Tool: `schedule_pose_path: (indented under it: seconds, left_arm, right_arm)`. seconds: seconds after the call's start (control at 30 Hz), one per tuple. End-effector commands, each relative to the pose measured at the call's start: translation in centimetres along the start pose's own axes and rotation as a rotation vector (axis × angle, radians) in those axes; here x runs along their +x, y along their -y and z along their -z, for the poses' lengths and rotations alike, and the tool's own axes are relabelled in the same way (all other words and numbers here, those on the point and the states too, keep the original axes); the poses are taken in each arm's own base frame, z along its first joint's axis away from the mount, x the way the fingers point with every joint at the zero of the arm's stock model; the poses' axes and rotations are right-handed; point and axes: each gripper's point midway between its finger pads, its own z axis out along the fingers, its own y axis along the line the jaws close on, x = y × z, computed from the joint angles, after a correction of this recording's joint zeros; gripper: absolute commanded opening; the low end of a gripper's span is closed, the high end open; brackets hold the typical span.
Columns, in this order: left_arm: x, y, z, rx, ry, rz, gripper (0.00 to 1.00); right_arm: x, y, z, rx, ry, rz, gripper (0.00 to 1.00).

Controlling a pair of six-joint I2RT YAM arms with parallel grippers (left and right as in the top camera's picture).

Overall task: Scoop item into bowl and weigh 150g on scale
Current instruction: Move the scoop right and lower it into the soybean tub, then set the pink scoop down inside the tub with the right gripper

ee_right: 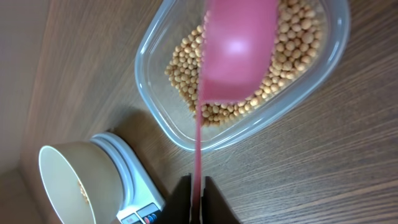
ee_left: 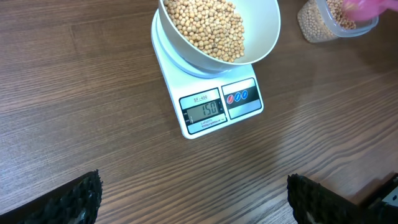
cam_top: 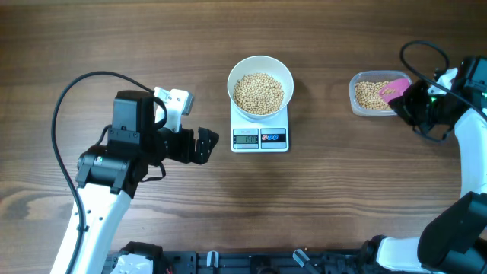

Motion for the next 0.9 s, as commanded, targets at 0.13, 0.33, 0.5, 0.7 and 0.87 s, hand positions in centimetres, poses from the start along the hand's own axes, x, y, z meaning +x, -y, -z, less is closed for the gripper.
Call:
schedule_pose_path:
  seconds: [0.13,0.33,0.5,0.7,0.87]
  left_arm:
    - [-0.1,0.03,-0.03,0.009,0.001,0.004,1.0]
    - [0.03,0.02,-0.03,0.009,-0.004,0.006,1.0]
    - [0.03,0.02,-0.03,0.009,-0.004,0.006,1.0]
    - [0.03,0.02,-0.03,0.009,-0.004,0.006,1.0]
    - [0.03,0.02,-0.03,0.009,-0.004,0.006,1.0]
  right_arm:
    - [-0.62,-0.94,0.93,-0.008,0.04,0.045,0.22]
    - [-0.89,-1.1,0.95,-0.014,0.05,0.052,0.36]
    - [-0.94,-1.19,0.97,-0.019,0.052,0.054,0.69]
    - [-1.33,-1.49,1.0,-0.031,0.067,0.064,0.96]
    - [-1.45,-1.54,1.02,-0.032,0.072,0.069,1.0]
